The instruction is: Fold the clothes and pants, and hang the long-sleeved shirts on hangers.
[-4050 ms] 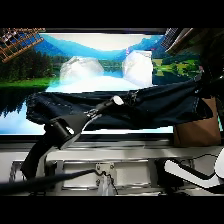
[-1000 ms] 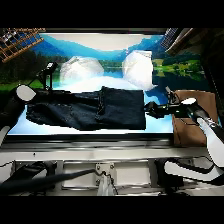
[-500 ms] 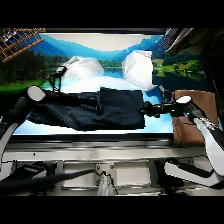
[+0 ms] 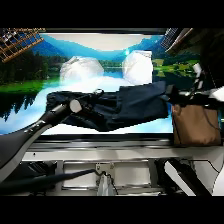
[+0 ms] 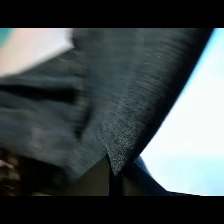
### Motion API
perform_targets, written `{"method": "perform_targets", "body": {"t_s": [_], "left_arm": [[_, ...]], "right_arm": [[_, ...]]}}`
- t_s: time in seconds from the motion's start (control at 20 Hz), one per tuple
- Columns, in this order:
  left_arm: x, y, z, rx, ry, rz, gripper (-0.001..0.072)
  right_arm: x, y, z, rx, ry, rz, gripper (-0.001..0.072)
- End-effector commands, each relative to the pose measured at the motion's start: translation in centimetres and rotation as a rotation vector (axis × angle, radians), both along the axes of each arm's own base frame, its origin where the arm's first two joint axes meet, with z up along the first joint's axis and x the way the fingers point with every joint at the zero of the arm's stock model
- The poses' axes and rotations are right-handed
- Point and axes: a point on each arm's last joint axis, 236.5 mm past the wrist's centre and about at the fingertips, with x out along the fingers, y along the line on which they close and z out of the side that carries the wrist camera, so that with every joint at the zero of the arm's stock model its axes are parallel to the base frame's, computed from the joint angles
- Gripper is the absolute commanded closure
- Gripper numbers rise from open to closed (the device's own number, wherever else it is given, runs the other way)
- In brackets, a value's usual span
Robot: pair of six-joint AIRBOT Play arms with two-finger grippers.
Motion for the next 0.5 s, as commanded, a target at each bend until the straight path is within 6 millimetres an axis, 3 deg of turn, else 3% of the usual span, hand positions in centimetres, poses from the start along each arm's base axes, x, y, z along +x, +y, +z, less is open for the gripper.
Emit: {"method": "perform_targets", "body": {"t_s": [0.0,0.1,0.25,0.35,0.45], "left_arm": [[-2.3,-6.0,-0.2,-0.138,0.023,0.0,0.0689],[-1.9,-9.1,-0.4,-0.232,0.034,0.082,0.0689],[-2.0,-12.5,-0.3,-0.353,0.097,0.105,0.0689],[-2.6,-13.2,1.2,-0.407,0.151,0.054,0.0689],[-0.9,-12.1,4.3,-0.468,0.142,0.064,0.0689]], "right_arm": [[-0.3,-1.1,6.9,-0.057,-0.082,-0.059,0.0683],[-0.4,-1.0,9.7,-0.059,-0.126,-0.063,0.0683],[-1.2,-0.8,11.6,-0.081,-0.146,-0.039,0.0683],[-1.5,-1.0,11.7,-0.104,-0.144,-0.021,0.0683],[-1.5,-1.4,11.2,-0.165,-0.163,0.035,0.0683]]}}
